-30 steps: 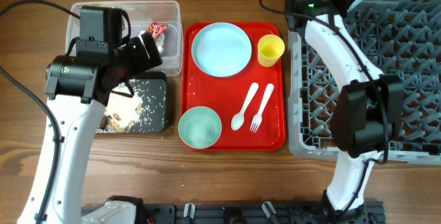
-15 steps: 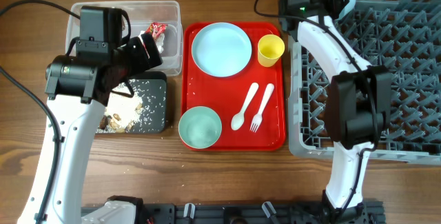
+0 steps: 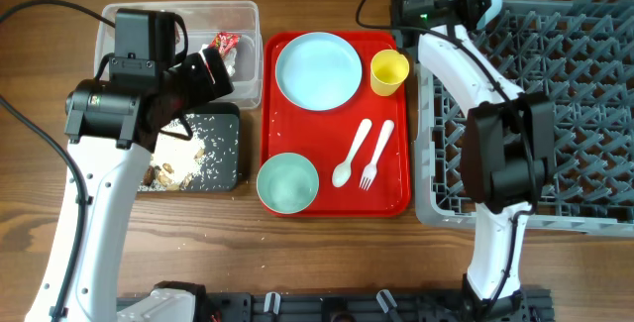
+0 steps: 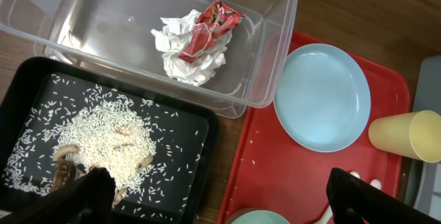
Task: Sort waste into correct bins and load items into the dishwasher rack
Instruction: 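Withdraw the right gripper from the rack toward the red tray, then grasp the green bowl rim on the red tray with the right gripper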
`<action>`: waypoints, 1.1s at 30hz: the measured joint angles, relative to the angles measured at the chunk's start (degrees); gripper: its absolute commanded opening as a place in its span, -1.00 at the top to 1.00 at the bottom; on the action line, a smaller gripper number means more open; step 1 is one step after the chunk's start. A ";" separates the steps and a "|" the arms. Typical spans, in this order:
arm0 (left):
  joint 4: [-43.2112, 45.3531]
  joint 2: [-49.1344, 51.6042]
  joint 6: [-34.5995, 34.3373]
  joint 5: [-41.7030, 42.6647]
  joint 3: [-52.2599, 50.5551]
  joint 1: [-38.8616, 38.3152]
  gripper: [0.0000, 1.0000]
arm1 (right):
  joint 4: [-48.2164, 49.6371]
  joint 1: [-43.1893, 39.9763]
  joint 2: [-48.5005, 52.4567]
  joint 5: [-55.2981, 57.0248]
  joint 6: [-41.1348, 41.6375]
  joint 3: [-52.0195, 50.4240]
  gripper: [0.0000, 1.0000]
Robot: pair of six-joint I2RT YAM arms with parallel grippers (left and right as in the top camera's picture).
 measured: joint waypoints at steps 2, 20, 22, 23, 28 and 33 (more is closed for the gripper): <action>-0.02 0.00 0.00 0.00 0.00 0.00 -1.00 | -0.11 1.07 0.22 -0.22 -0.98 0.00 0.67; 0.00 0.00 0.00 0.00 0.00 0.00 -1.00 | -0.90 7.15 0.52 -4.42 -5.29 0.00 -0.29; 0.00 0.00 0.00 0.00 0.00 0.00 -1.00 | -1.49 7.26 0.52 -5.57 -5.27 0.00 -0.36; 0.00 0.00 0.00 0.00 0.00 0.00 -1.00 | -1.97 7.26 0.50 -6.47 -5.27 0.00 -0.38; 0.00 0.00 0.00 0.00 0.00 0.00 -1.00 | -6.47 7.17 -1.49 -14.56 -2.12 -0.04 -0.47; 0.00 0.00 0.00 0.00 0.00 0.00 -1.00 | -13.81 7.17 -9.44 -25.57 4.11 -0.07 -0.52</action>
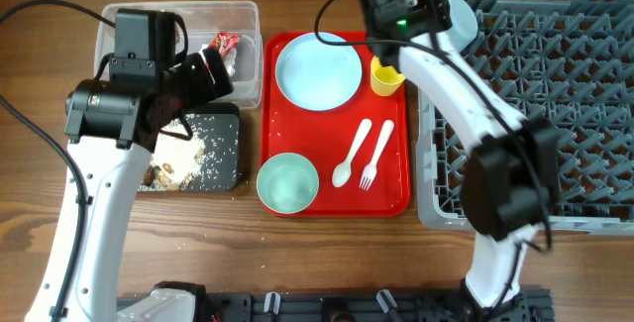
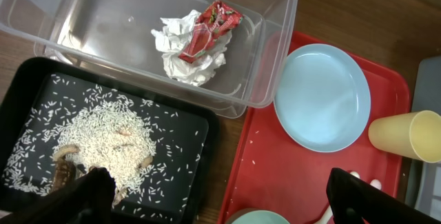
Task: Sort waste into correct bins and load items into the dishwasher rack
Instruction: 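Grasp the green bowl rim on the red tray with the right gripper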
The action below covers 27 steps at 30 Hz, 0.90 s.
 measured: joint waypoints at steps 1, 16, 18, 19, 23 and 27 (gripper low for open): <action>-0.02 0.00 0.00 0.00 0.00 0.00 -1.00 | -1.29 0.00 -1.66 -2.21 0.94 0.02 -0.52; 0.00 0.00 0.00 0.02 0.00 0.00 -1.00 | -20.26 2.36 -12.90 -63.69 15.08 -6.99 -0.09; 0.00 0.00 0.00 0.00 0.00 0.00 -1.00 | -18.73 4.28 -12.90 -65.72 17.75 -10.58 -0.09; 0.00 0.00 0.00 0.00 0.00 0.00 -1.00 | -17.51 5.81 -12.90 -66.73 19.39 -12.98 -0.09; 0.00 0.00 0.00 0.00 0.02 0.00 -1.00 | -11.50 12.22 -12.87 -68.39 27.10 -20.50 -0.09; -0.02 0.00 0.00 0.00 0.00 0.00 -1.00 | -9.20 17.46 -12.87 -66.36 34.67 -24.44 -0.09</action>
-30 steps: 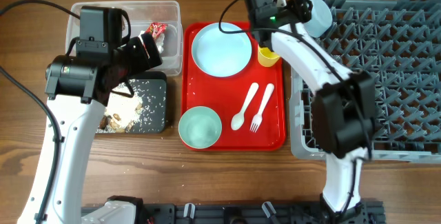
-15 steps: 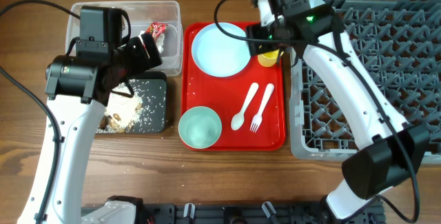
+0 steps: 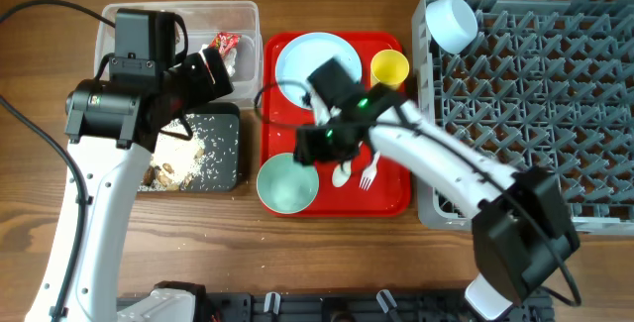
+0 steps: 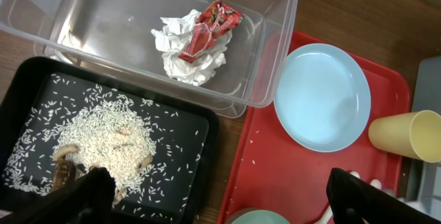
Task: Sort waste into correct bins and load items into the dishwasher rack
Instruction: 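Grasp the green bowl rim on the red tray with the right gripper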
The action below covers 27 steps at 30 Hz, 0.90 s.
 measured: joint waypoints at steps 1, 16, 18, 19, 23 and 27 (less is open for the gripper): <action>0.02 0.00 0.00 0.02 0.00 0.00 -1.00 | 0.02 1.07 0.00 1.07 1.77 -0.63 -0.09; 0.02 0.00 0.00 0.00 0.02 0.00 -1.00 | 5.05 3.02 0.00 10.58 10.71 -8.24 0.50; 0.02 0.00 0.00 0.00 0.00 0.00 -1.00 | 5.25 3.02 0.00 10.58 10.91 -8.55 0.57; 0.02 0.00 0.00 0.02 0.00 0.00 -1.00 | 5.29 3.02 0.00 10.58 11.39 -8.57 0.57; 0.02 0.00 0.00 0.00 0.00 0.00 -1.00 | 6.10 3.02 0.00 10.58 11.39 -8.63 0.58; 0.02 0.00 0.00 0.00 0.02 0.00 -1.00 | 8.07 2.99 0.00 10.58 11.67 -9.60 0.59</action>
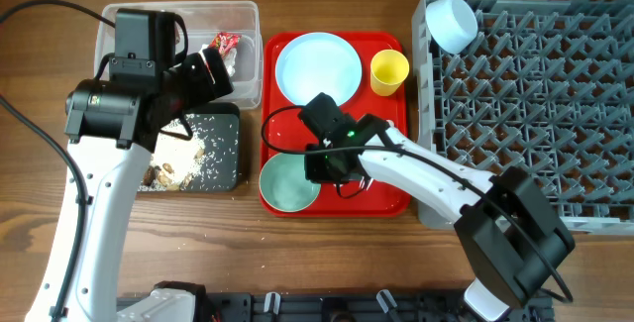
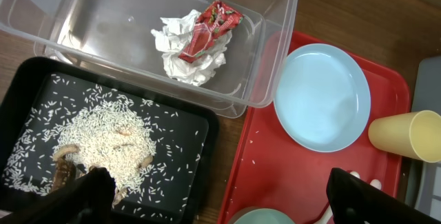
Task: Sort waste into correct bins and load items into the dishwasher rack
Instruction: 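Grasp the green bowl rim on the red tray with the right gripper, then lift the green bowl and carry it over the rack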
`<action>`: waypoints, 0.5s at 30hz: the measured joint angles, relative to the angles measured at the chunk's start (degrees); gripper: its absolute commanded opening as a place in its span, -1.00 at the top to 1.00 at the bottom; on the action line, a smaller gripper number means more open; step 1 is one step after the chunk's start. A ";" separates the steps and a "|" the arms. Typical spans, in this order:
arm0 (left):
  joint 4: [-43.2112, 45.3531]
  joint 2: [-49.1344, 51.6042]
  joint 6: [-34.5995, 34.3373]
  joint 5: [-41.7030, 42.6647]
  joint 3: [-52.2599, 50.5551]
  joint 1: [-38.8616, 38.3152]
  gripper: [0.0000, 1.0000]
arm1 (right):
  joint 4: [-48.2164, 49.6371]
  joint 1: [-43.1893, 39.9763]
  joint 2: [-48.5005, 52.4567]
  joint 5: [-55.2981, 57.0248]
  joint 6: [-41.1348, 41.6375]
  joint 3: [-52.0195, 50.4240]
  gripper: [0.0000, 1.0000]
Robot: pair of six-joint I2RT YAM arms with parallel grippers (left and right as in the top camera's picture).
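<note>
On the red tray (image 1: 396, 195) stand a pale blue plate (image 1: 317, 64), a yellow cup (image 1: 388, 70) and a green bowl (image 1: 285, 185). My right gripper (image 1: 323, 161) is low at the bowl's right rim; whether its jaws are closed is hidden from above. The right arm covers most of the white fork (image 1: 368, 180) and the spoon. A white cup (image 1: 452, 23) lies in the grey dishwasher rack (image 1: 535, 94). My left gripper (image 2: 218, 186) hangs open and empty above the black tray's right edge. The clear bin (image 2: 62, 17) holds crumpled tissue (image 2: 180, 58) and a red wrapper (image 2: 210, 27).
A black tray (image 2: 200, 148) of spilled rice and food scraps sits in front of the clear bin, left of the red tray. The rack fills the right side of the wooden table. The left arm stands over both bins.
My right gripper has shifted a little toward the front, from beside the green bowl to right at its right rim. The left arm and the bins look unchanged.
My right gripper was at the rack's far left corner by the white cup. Then it was over the tray's far end near the yellow cup, the white cup left lying in the rack. Then it was mid-tray by the green bowl, now at its rim.
</note>
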 measured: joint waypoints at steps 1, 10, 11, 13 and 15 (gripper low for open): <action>0.00 0.00 0.00 0.00 -0.02 0.00 -1.00 | 0.24 0.00 0.00 0.00 0.09 -0.44 0.65; 0.00 0.00 0.00 0.00 -0.02 0.00 -1.00 | 0.61 0.00 0.00 0.17 1.03 -1.27 0.92; 0.00 0.00 0.00 0.00 -0.02 0.00 -1.00 | 0.57 -0.13 0.00 0.17 1.14 -1.27 0.91; 0.02 0.00 0.00 0.00 -0.02 0.00 -1.00 | -0.11 -0.61 -0.24 0.22 1.14 -1.16 0.91; 0.02 0.00 0.00 0.00 -0.02 0.00 -0.99 | -1.68 -1.84 -1.79 0.96 1.14 -0.83 0.92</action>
